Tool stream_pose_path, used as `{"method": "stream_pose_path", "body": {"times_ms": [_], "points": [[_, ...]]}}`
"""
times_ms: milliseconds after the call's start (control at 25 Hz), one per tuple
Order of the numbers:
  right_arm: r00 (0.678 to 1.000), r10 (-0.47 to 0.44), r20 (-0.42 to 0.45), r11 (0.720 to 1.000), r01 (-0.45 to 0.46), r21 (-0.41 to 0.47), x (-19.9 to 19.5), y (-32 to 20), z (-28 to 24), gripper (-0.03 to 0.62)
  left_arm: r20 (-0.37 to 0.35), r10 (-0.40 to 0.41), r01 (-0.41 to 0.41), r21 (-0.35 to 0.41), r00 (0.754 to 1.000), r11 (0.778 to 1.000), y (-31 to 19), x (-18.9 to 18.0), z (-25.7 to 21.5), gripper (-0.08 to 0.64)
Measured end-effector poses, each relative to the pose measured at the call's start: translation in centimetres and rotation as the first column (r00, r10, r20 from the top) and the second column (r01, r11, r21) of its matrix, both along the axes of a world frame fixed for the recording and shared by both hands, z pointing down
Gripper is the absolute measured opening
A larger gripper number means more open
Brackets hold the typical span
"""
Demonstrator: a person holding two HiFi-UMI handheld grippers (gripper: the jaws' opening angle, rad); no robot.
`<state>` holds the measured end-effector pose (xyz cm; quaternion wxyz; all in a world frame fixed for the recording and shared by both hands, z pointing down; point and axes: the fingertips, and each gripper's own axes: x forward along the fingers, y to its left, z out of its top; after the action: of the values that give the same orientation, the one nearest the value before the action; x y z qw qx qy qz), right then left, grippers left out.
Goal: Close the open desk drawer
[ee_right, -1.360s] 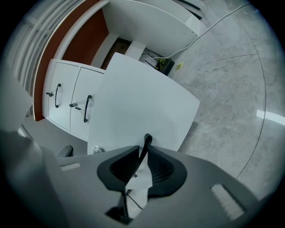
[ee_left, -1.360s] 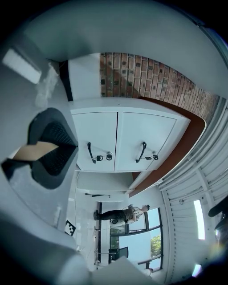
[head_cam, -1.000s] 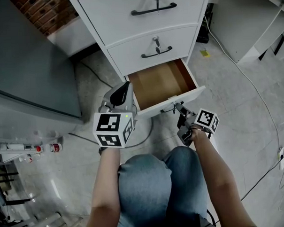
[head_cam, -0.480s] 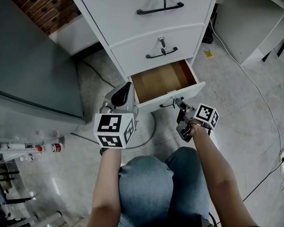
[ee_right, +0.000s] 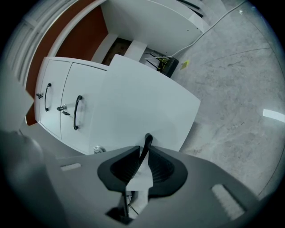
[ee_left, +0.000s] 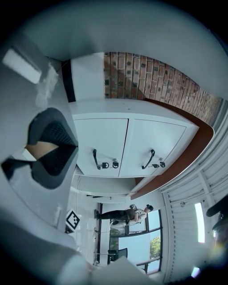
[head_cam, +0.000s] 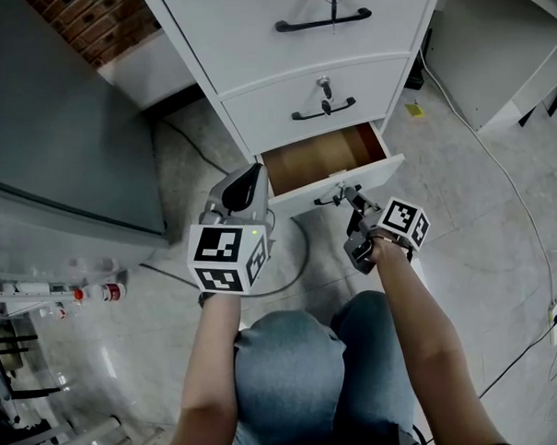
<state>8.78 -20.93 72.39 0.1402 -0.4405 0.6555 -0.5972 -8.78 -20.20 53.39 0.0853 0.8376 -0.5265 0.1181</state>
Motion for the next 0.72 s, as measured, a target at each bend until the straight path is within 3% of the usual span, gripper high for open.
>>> {"method": "stream_pose_path", "body": {"times_ms": [720], "points": [[0.998, 0.049, -0.047, 0.999, -0.049, -0.005, -1.1, -3.8, -0.1, 0.052, -0.037, -0.032, 0.031, -0.015, 0.999, 0.999, -1.2, -1.5, 1.1, -0.002]]}}
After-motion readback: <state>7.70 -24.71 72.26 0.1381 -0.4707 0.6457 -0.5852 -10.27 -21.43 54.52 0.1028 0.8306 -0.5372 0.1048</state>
